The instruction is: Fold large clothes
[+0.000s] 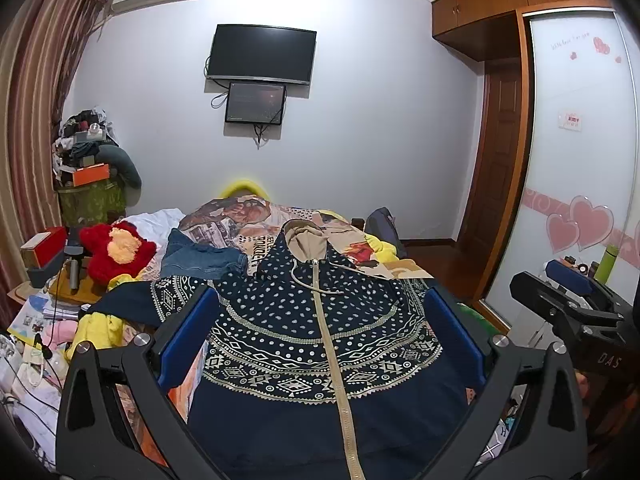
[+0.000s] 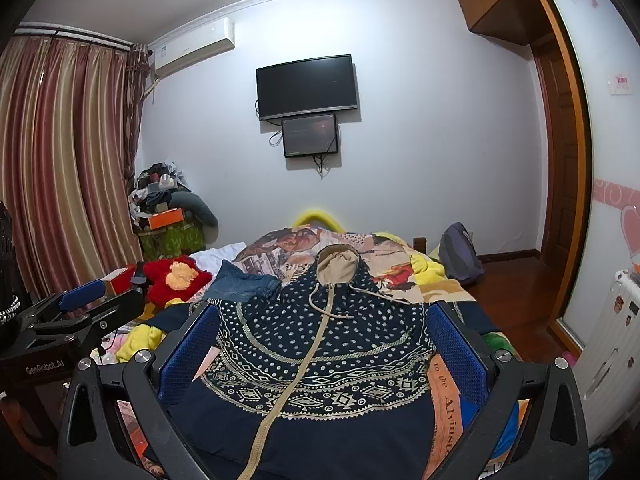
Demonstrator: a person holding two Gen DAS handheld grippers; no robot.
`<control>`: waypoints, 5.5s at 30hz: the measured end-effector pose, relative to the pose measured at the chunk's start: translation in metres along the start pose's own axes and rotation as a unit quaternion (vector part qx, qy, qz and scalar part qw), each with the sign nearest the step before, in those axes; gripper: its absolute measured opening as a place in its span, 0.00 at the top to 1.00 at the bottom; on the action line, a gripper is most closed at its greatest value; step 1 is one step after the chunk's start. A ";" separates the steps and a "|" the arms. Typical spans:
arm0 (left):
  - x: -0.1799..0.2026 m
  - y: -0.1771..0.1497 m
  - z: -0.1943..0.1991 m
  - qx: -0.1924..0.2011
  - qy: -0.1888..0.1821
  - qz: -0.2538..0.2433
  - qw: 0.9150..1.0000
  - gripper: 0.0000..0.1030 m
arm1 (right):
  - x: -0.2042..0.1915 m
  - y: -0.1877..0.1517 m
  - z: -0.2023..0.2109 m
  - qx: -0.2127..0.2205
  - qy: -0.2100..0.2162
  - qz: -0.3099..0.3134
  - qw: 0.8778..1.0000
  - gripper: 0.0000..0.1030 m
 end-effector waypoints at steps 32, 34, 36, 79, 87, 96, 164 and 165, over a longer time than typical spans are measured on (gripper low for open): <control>-0.011 0.000 -0.008 0.002 0.000 0.011 1.000 0.00 | 0.002 -0.001 -0.010 -0.002 -0.005 0.004 1.000 0.00; -0.015 0.000 -0.013 0.002 -0.001 0.011 1.000 0.00 | 0.002 -0.002 -0.016 -0.005 -0.006 0.003 1.000 0.00; -0.022 0.001 -0.020 0.002 0.010 0.005 1.000 0.00 | 0.001 -0.002 -0.024 -0.008 -0.008 0.005 1.000 0.00; -0.342 -0.277 -0.281 -0.267 0.059 0.281 0.920 0.31 | -0.061 -0.205 -0.499 -0.378 0.011 0.080 0.922 0.00; -0.372 -0.284 -0.301 -0.260 0.072 0.312 0.911 0.64 | -0.080 -0.216 -0.511 -0.389 0.024 0.093 0.916 0.00; -0.399 -0.246 -0.302 -0.282 0.213 0.165 0.921 0.76 | -0.085 -0.224 -0.501 -0.383 0.014 0.157 0.910 0.00; -0.254 -0.236 -0.386 -0.281 -0.043 0.278 0.917 0.75 | 0.075 -0.157 -0.424 -0.358 -0.064 0.036 0.931 0.00; -0.253 -0.233 -0.383 -0.284 -0.035 0.263 0.922 0.83 | 0.076 -0.157 -0.424 -0.358 -0.065 0.036 0.931 0.00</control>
Point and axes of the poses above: each gripper's, at about its wrist camera, not at the fingertips, and z roughly against the way its jaws point, x to its right, y to its top, the point moved 10 cm from there along -z, roughly the way its jaws point, and after that the axes turned 14 degrees about -z, right-handed, at the moved point
